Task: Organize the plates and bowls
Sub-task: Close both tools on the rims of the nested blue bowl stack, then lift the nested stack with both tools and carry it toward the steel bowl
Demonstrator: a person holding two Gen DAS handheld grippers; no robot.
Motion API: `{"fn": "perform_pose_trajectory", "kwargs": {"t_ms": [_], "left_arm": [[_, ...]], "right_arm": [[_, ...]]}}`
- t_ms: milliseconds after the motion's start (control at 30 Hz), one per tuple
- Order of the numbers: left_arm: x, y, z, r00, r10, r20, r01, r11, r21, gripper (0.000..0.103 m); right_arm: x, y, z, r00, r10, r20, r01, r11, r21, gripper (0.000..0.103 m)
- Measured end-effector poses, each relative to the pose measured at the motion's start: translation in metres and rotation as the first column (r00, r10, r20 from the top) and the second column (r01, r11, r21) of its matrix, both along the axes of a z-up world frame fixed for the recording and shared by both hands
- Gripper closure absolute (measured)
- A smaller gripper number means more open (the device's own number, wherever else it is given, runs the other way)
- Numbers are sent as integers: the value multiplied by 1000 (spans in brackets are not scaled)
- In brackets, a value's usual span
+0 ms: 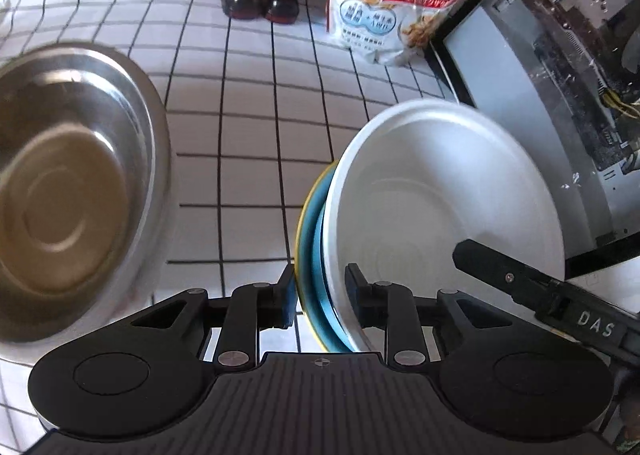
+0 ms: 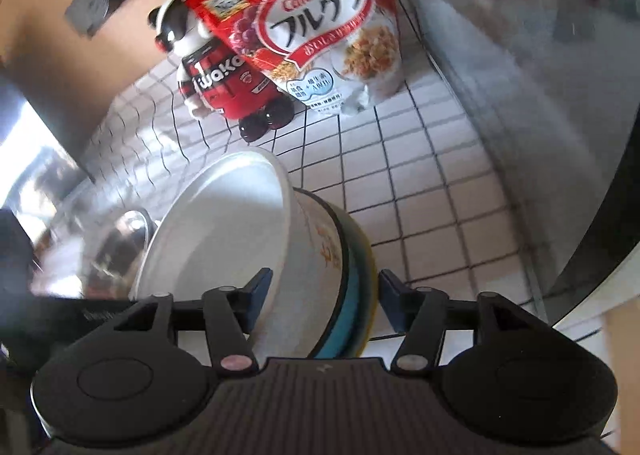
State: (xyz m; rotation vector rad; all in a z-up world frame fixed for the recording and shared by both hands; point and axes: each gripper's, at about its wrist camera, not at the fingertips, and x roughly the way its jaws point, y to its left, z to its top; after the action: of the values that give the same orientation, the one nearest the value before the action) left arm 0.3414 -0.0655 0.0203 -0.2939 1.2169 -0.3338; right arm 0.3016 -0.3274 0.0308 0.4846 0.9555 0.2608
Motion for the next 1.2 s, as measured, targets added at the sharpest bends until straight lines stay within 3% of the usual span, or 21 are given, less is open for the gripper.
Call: {"fn": "perform_pose_trajectory", "kwargs": {"t_ms": [100, 300, 533, 700, 1000, 1200], "left_arm": [[1, -1, -1, 1000, 6, 2, -6, 1000, -1, 73], [3, -2, -1, 1000, 7, 1, -7, 1000, -10, 68], [6, -2, -4, 1000, 7, -1, -7, 999, -34, 64], [6, 3, -9, 999, 7, -39, -10, 997, -83, 67], [-16, 6, -4, 997, -13, -74, 10, 999, -44, 66], [-36, 16, -8, 996, -12, -91, 5, 997, -80, 64]], "right_arm": [[1, -1, -11, 998, -36, -48, 40, 997, 73, 42], [1, 15, -17, 999, -23, -47, 25, 999, 42, 37], [11, 11, -25, 997, -40, -59, 46, 993, 110, 34], [13, 9, -26, 998, -19, -65, 27, 992, 123, 33], [-8, 11, -24, 993, 60, -101, -44, 988, 146, 33], [-31, 10, -26, 989, 98, -111, -77, 981, 179, 33]]}}
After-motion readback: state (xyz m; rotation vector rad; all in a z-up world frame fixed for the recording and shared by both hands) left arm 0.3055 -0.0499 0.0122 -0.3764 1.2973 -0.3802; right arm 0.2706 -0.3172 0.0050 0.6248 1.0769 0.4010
